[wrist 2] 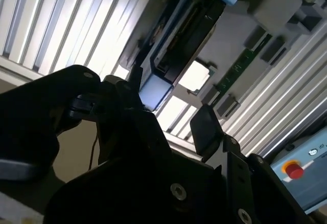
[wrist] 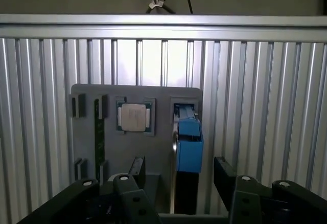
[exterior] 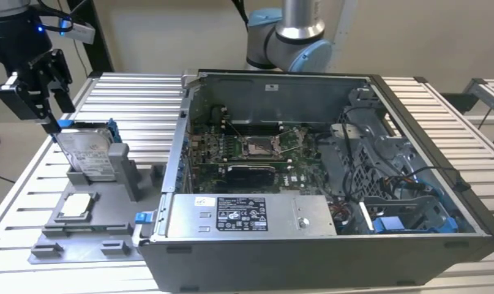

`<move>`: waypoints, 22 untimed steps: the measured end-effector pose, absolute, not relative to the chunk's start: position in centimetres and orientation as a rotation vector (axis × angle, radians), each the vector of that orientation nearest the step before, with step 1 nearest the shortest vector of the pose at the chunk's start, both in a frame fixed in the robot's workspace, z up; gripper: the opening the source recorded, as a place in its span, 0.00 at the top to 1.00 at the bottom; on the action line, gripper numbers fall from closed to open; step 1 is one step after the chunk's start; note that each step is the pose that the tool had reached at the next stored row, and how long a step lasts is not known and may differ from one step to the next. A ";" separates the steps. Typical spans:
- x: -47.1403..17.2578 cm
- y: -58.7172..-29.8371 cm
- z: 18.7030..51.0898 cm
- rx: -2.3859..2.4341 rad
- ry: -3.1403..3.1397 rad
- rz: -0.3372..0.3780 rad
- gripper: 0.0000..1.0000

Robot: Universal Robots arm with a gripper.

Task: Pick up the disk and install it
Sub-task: 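Pick up the disk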

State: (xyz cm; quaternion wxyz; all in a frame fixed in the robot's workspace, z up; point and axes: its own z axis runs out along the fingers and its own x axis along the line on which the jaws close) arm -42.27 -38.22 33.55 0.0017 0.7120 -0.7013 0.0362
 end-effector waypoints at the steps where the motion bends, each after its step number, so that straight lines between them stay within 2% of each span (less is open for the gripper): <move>1: -42.3 -38.2 33.5 2.240 -2.199 0.110 0.00; 8: -42.6 -38.2 33.1 2.279 -2.217 0.051 0.00; 22: -42.6 -38.2 33.0 2.278 -2.216 0.041 0.00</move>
